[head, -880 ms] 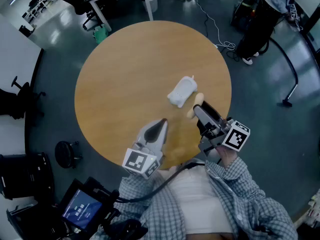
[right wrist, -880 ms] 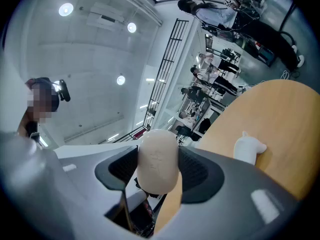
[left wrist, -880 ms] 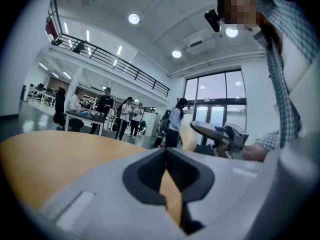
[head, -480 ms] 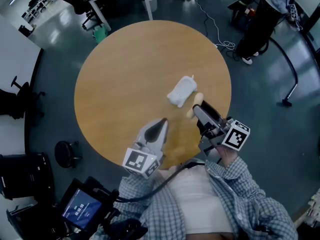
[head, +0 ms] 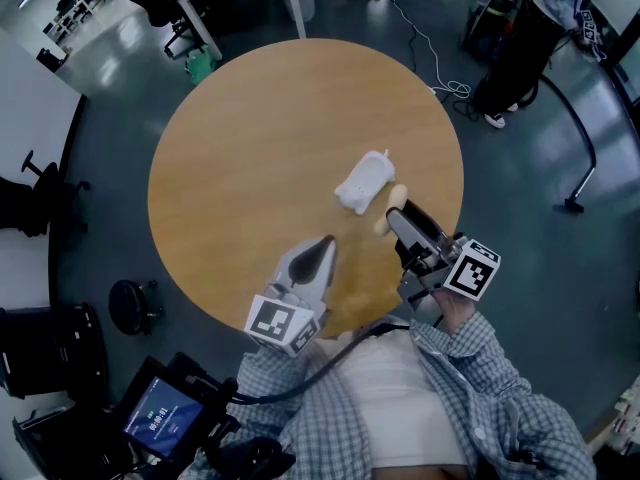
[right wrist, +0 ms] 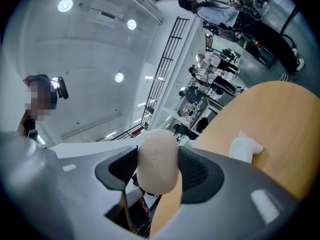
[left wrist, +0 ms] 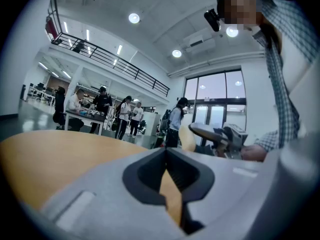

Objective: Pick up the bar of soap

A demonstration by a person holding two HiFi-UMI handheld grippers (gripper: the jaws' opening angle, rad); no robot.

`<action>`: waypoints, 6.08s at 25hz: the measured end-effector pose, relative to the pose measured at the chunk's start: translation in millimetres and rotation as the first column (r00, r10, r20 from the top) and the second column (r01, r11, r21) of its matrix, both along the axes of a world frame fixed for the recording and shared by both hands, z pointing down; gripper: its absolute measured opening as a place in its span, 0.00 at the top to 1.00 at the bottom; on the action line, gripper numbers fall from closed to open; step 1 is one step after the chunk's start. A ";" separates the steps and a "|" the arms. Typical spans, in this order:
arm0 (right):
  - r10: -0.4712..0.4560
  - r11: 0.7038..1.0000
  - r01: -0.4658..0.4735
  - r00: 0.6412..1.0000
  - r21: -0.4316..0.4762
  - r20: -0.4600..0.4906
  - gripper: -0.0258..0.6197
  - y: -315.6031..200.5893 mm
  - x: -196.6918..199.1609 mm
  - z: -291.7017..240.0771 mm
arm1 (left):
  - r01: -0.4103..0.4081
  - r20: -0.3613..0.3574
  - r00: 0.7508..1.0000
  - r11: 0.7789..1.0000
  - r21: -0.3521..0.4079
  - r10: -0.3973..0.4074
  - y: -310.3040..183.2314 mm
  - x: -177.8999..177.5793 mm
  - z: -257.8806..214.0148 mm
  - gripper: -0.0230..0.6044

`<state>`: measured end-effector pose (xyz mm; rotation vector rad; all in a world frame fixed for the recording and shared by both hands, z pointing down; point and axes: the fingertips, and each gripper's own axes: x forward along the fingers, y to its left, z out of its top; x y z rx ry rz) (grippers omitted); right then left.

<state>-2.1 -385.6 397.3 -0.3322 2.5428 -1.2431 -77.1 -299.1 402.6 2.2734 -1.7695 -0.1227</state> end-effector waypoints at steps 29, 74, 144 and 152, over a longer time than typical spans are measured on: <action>0.037 0.448 0.751 0.527 0.486 -0.849 0.56 -71.2 -73.7 80.7 | 0.077 -0.036 0.996 0.997 -0.010 -0.078 -0.9 -10.2 3.1 0.97; 0.140 0.846 0.213 0.796 0.490 -0.588 0.96 17.2 -1.0 41.7 | 0.009 -0.067 0.998 1.000 -0.022 -0.011 86.8 2.4 32.2 0.97; 0.573 0.801 -0.357 0.691 0.481 -0.440 0.96 472.0 23.1 28.3 | -0.437 -0.030 0.899 0.899 -0.003 0.437 396.9 -0.5 -0.2 0.97; 0.545 0.809 -0.316 0.718 0.495 -0.432 0.96 459.3 17.3 20.4 | -0.421 -0.019 0.907 0.907 0.002 0.421 385.5 0.3 -4.4 0.97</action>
